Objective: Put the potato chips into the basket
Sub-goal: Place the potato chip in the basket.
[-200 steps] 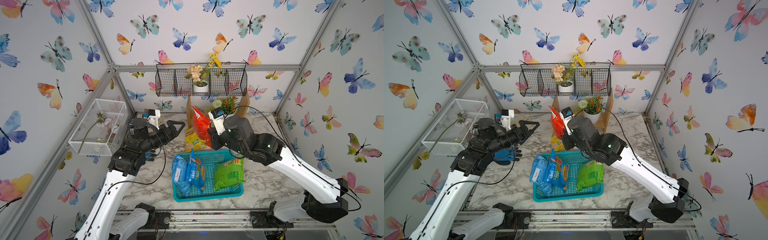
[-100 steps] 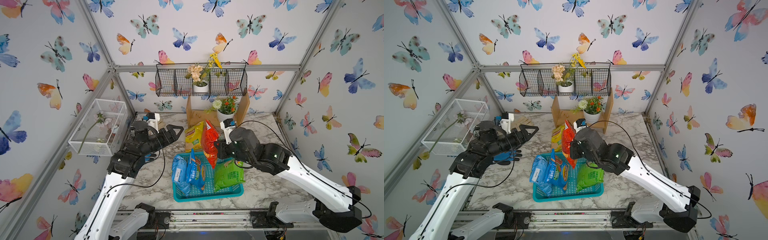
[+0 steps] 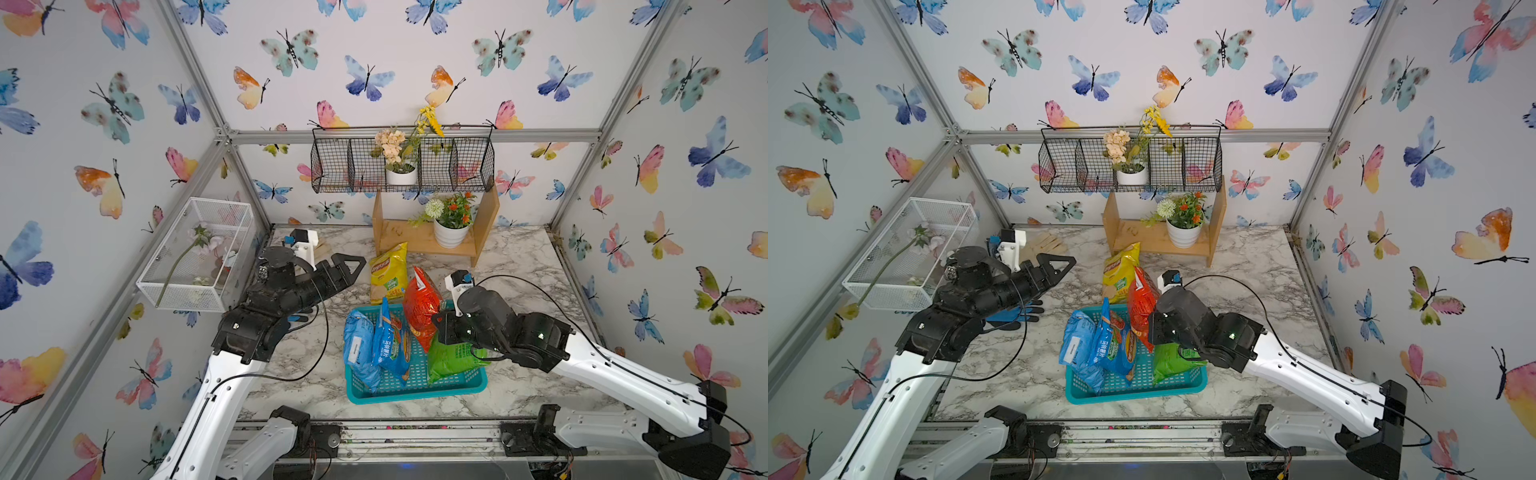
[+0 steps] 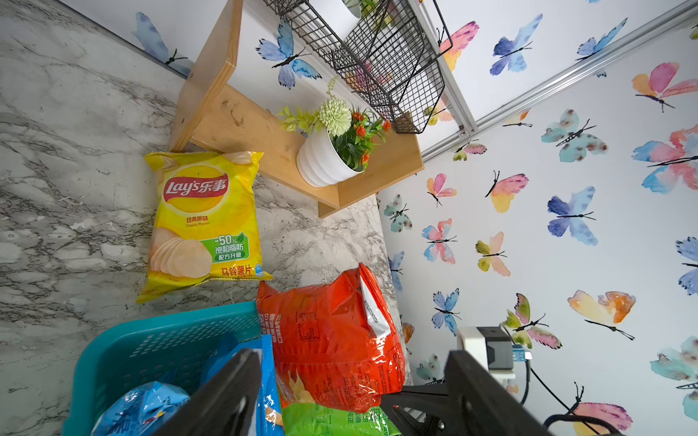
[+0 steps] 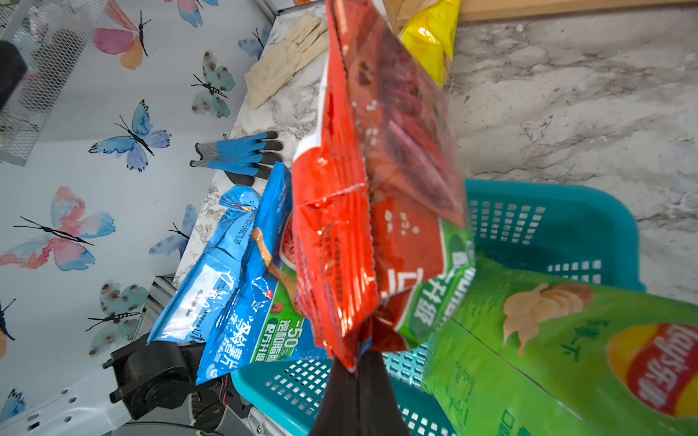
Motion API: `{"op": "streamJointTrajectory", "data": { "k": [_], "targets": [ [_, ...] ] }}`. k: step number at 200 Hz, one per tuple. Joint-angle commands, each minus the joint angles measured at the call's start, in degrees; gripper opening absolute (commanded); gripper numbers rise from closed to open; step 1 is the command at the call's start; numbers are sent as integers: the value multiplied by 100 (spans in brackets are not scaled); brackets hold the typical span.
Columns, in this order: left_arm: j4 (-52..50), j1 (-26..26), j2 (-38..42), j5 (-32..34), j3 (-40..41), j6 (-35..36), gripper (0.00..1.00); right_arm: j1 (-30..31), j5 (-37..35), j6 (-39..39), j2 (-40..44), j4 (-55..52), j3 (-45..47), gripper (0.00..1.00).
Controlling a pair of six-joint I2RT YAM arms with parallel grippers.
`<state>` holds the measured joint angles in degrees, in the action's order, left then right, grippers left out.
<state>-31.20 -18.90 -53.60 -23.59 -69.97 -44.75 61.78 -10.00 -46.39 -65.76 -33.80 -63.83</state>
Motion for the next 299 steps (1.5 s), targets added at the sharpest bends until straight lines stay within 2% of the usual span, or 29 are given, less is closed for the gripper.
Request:
{"op": "streamJointTrajectory", "data": {
  "k": [1, 35, 53, 102, 244, 299],
  "targets": [
    [-75, -31, 61, 127, 51, 107, 82, 118, 232, -347, 10, 427, 334, 2],
    [-69, -32, 96, 145, 107, 116, 82, 431, 156, -697, 28, 671, 677, 2],
    [-75, -35, 70, 145, 82, 133, 82, 713, 10, -780, 36, 507, 587, 2],
    [-52, -34, 25, 145, 35, 130, 82, 1024, -81, -1015, 287, 103, 415, 2],
    [4, -35, 69, 151, 134, 72, 82, 1122, 192, -1002, 491, -601, -50, 2],
    [114, -35, 113, 118, 316, 13, 82, 1122, 367, -1023, 565, -376, 494, 2]
  ]
}}
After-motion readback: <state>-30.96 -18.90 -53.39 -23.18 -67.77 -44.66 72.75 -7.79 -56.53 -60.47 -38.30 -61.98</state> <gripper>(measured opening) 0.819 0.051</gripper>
